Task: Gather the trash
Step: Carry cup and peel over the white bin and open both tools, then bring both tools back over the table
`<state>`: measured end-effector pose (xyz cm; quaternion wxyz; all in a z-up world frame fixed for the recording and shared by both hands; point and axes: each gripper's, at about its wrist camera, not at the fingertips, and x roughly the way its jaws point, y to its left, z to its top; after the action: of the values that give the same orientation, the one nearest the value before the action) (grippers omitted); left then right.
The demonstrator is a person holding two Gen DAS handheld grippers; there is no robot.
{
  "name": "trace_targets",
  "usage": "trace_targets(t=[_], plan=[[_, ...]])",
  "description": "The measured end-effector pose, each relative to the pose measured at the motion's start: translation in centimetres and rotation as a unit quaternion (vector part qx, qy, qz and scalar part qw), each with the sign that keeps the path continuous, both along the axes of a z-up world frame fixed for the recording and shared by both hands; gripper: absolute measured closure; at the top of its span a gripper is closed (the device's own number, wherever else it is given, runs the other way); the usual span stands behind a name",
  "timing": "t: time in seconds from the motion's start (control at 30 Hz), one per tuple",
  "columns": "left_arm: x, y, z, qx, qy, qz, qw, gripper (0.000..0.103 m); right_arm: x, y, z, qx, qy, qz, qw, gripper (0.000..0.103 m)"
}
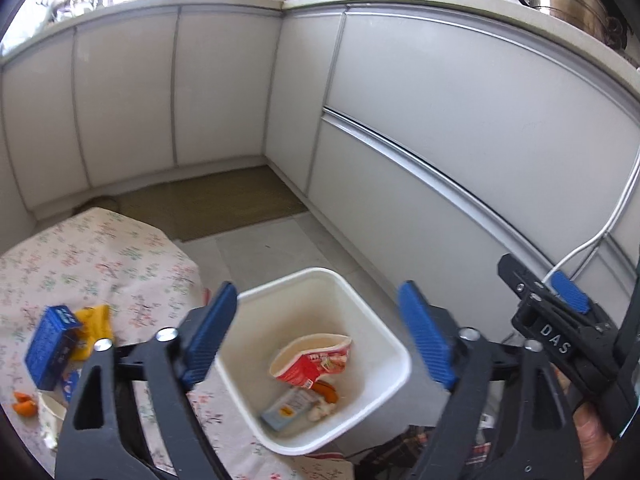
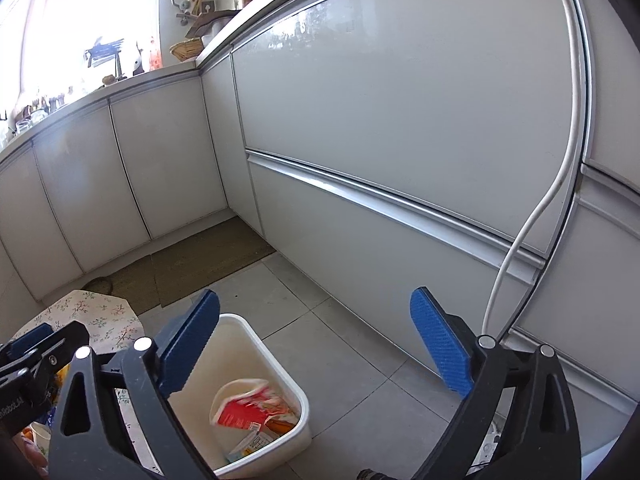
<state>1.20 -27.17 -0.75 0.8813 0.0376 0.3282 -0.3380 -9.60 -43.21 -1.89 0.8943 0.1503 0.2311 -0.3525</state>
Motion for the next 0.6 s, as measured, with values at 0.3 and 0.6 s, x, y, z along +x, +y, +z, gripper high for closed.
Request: trace_targets(t=[0.3, 0.6], plan=[[0.6, 2.5, -0.4, 0.026, -0.017, 0.056, 0.9979, 0.007, 1.9, 2.2, -0.1, -0.024, 0.021, 0.025, 0.999, 0.007], [1.9, 6.6, -1.1, 0.05, -0.008, 0.122, 0.9912, 0.007, 4.2, 5.8, -0.1, -0.053, 0.033, 0.068, 0.996, 0.007]])
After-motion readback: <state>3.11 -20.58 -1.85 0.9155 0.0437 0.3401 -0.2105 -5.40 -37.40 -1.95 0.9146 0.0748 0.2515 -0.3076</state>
